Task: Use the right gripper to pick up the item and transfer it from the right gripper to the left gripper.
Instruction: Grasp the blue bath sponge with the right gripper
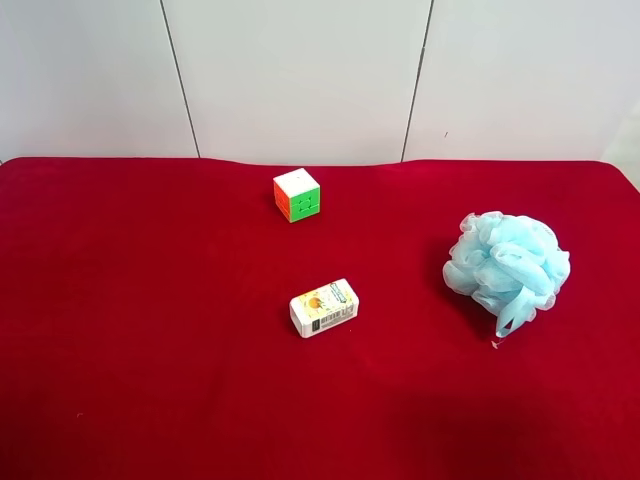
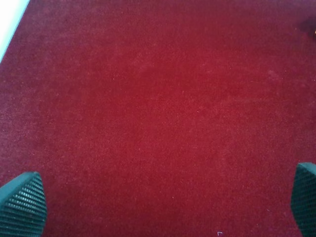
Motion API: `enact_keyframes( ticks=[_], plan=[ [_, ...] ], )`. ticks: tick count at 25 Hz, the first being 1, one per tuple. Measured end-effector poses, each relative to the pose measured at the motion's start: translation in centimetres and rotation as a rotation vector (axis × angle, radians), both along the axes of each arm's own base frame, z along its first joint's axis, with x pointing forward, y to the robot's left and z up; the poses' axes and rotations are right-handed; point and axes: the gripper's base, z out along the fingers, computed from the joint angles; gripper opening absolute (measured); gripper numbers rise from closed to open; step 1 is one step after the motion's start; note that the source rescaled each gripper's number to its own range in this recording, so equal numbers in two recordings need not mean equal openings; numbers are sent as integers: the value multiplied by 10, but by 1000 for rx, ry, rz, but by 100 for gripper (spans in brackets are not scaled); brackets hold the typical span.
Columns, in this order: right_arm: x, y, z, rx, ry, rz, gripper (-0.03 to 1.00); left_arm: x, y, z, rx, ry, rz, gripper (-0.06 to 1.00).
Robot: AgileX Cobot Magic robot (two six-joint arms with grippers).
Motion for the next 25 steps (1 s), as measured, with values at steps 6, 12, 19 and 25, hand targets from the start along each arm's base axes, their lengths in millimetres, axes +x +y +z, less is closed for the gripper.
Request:
enact_keyframes(
  ticks=[6,12,19,25],
  plan=[
    [4,0,27,4,-54,2,100,0,0,0,0,0,0,100],
    [52,5,60,-10,62,4,100,0,0,0,0,0,0,100],
    [142,12,47,-31,293,9,100,0,0,0,0,0,0,100],
    [213,18,-5,-44,481,12,100,0,0,0,0,0,0,100]
  ],
)
